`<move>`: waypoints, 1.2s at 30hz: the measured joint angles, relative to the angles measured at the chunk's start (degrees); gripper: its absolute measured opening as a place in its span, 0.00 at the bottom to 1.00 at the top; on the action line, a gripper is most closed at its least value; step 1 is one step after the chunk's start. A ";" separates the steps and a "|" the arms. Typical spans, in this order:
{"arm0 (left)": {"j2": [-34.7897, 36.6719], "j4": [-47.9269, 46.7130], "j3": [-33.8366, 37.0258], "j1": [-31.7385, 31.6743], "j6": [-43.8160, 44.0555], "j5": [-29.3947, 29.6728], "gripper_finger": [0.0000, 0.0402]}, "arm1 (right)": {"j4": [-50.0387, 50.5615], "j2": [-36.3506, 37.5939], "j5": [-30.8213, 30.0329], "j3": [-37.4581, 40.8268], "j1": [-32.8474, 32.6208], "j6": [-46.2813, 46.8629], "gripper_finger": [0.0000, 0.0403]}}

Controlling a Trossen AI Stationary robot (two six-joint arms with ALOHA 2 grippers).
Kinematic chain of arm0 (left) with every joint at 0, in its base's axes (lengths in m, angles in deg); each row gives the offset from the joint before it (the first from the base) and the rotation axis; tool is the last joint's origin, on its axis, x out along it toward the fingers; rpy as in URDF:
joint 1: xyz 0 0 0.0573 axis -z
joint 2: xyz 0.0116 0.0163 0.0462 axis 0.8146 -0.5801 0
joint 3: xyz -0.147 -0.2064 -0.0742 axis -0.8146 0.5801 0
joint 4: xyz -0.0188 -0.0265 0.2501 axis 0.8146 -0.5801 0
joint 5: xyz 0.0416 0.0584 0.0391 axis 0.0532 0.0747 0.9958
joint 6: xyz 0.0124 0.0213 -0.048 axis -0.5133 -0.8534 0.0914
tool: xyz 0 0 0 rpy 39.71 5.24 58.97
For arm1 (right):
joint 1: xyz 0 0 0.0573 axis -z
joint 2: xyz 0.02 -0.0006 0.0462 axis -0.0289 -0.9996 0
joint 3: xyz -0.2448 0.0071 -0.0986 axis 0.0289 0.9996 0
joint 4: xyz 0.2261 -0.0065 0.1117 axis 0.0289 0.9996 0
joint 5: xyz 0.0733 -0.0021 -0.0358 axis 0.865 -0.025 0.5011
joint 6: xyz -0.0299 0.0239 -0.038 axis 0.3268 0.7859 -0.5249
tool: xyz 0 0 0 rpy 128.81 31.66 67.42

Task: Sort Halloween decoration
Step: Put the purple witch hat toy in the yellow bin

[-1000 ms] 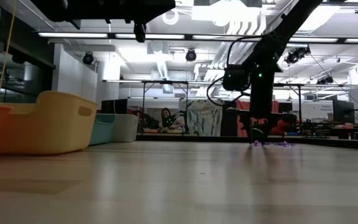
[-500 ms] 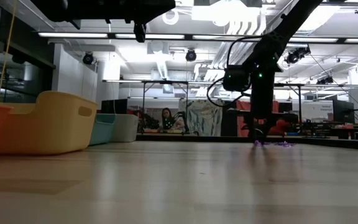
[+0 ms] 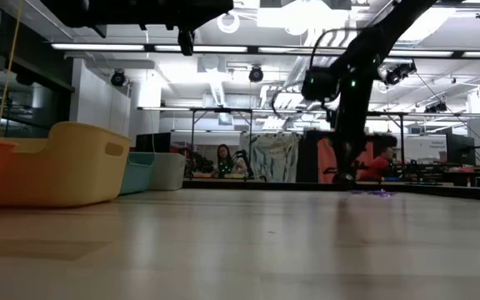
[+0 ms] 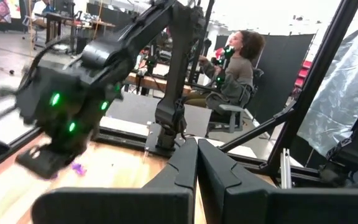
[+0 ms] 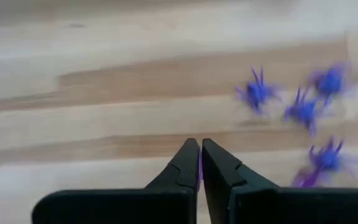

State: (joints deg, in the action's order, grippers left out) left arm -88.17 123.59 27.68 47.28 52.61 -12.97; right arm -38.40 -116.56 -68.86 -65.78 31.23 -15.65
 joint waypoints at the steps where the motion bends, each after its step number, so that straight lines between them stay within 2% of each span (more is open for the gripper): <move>1: 0.46 -0.85 0.00 -0.16 -0.02 -0.04 0.00 | 0.00 1.36 -0.37 0.00 -0.34 -2.65 0.01; 5: 3.14 -4.86 0.00 -1.05 -0.02 -0.09 0.00 | 0.04 7.09 -0.94 0.00 -3.38 -15.43 0.00; 9: 6.02 -9.34 0.00 -2.07 -0.56 0.10 0.00 | -0.29 13.63 -1.35 -0.02 -9.18 -26.28 0.00; 16: 8.07 -11.69 0.00 -2.89 -0.96 0.15 0.00 | -4.57 21.83 -1.30 -0.02 -22.36 -32.09 0.00; 21: 8.05 -12.14 0.00 -2.86 -0.96 0.17 0.00 | -14.19 23.14 -1.18 -0.02 -31.14 -35.99 0.00; 25: 8.05 -12.44 0.00 -2.86 -0.94 0.22 0.00 | -24.20 23.14 -1.20 -0.02 -35.53 -40.62 0.00; 30: 8.05 -12.10 0.00 -2.86 -0.92 0.30 0.00 | -35.04 23.14 -0.69 -0.02 -38.14 -46.31 0.00; 36: 8.05 -12.12 0.00 -2.86 -0.01 0.28 0.00 | -36.50 23.14 1.84 -0.02 -38.23 -47.69 0.00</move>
State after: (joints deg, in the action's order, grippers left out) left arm -80.12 111.47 27.68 44.41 52.59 -12.68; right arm -74.90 -93.42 -67.02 -65.80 -7.00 -63.33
